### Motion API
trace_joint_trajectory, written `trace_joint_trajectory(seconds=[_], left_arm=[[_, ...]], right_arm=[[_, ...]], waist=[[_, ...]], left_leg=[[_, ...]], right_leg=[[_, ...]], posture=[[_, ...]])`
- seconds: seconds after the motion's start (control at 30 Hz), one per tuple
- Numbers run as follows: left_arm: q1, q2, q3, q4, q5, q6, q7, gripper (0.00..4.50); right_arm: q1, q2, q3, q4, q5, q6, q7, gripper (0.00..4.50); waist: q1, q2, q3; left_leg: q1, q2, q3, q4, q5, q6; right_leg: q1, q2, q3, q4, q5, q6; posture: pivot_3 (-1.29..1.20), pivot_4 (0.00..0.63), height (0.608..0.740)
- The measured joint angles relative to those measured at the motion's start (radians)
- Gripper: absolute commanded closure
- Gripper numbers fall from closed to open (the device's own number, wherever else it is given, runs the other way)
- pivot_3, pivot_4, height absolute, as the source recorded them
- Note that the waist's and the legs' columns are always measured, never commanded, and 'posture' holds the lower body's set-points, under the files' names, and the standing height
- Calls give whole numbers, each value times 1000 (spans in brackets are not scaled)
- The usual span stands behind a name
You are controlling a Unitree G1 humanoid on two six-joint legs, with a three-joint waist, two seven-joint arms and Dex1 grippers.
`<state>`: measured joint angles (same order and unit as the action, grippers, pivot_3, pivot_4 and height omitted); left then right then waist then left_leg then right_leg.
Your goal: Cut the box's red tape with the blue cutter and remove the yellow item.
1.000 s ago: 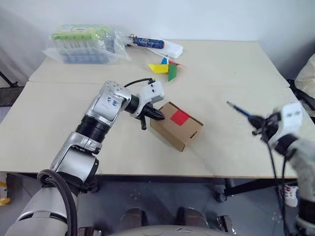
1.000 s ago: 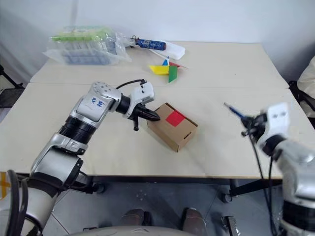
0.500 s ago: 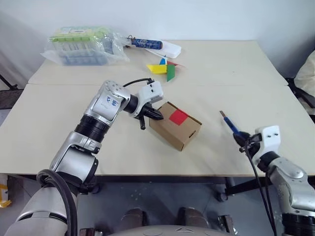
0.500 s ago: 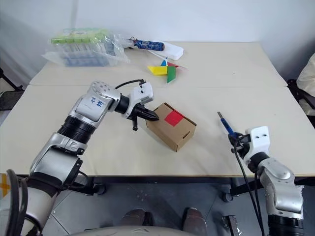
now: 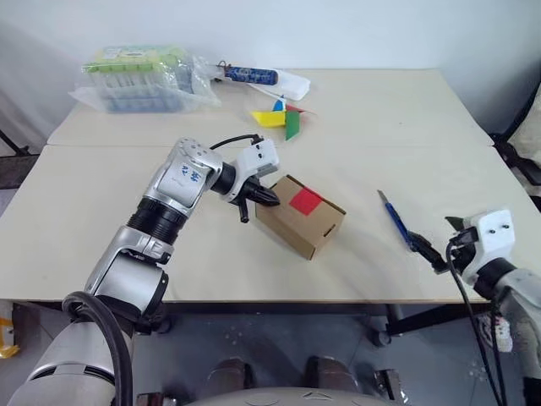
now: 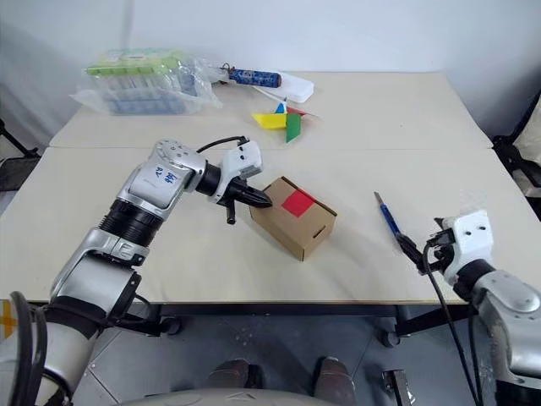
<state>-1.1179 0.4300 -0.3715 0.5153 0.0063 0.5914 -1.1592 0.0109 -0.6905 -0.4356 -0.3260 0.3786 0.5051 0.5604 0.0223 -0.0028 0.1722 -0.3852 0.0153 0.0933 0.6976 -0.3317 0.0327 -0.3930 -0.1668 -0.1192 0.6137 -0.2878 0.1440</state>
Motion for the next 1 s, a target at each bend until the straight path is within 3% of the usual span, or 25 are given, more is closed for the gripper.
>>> trace_joint_trajectory(seconds=[0.1,0.23,0.3,0.47,0.73,1.0], left_arm=[[-6,1,8,9,-2,0,-9,4500],[-17,4,24,32,-9,12,-21,4500],[-17,4,36,35,-15,19,-23,4500],[-17,16,77,35,-32,62,-10,4500],[-6,172,147,-111,-68,231,0,4500],[218,249,174,-416,-146,463,36,4500]], right_arm=[[-46,-35,-8,-46,24,44,2,17],[-213,-109,52,-75,52,147,4,17],[-273,-129,97,-74,55,178,11,393],[-388,-164,225,-3,48,204,72,1923],[-639,-160,481,323,-96,105,206,4487],[-878,-41,674,726,-254,-76,385,4487]], waist=[[0,0,0],[-4,0,1],[-3,0,1],[-2,-1,3],[-24,-5,9],[-32,-5,9]], left_leg=[[0,0,0,0,0,0],[-1,1,0,0,0,0],[-2,1,0,-1,0,0],[-6,-3,2,-1,-2,2],[-12,-4,2,-1,-2,2],[-19,-4,1,-1,-1,1]], right_leg=[[0,0,0,-2,0,0],[-2,0,0,-2,0,0],[-2,0,-1,-1,0,0],[-4,0,0,-4,1,2],[-11,0,-2,-4,2,3],[-17,0,-4,-2,3,5]], posture=[[0,150,740],[0,150,740],[0,150,740],[0,150,740],[0,150,740],[0,150,740]])
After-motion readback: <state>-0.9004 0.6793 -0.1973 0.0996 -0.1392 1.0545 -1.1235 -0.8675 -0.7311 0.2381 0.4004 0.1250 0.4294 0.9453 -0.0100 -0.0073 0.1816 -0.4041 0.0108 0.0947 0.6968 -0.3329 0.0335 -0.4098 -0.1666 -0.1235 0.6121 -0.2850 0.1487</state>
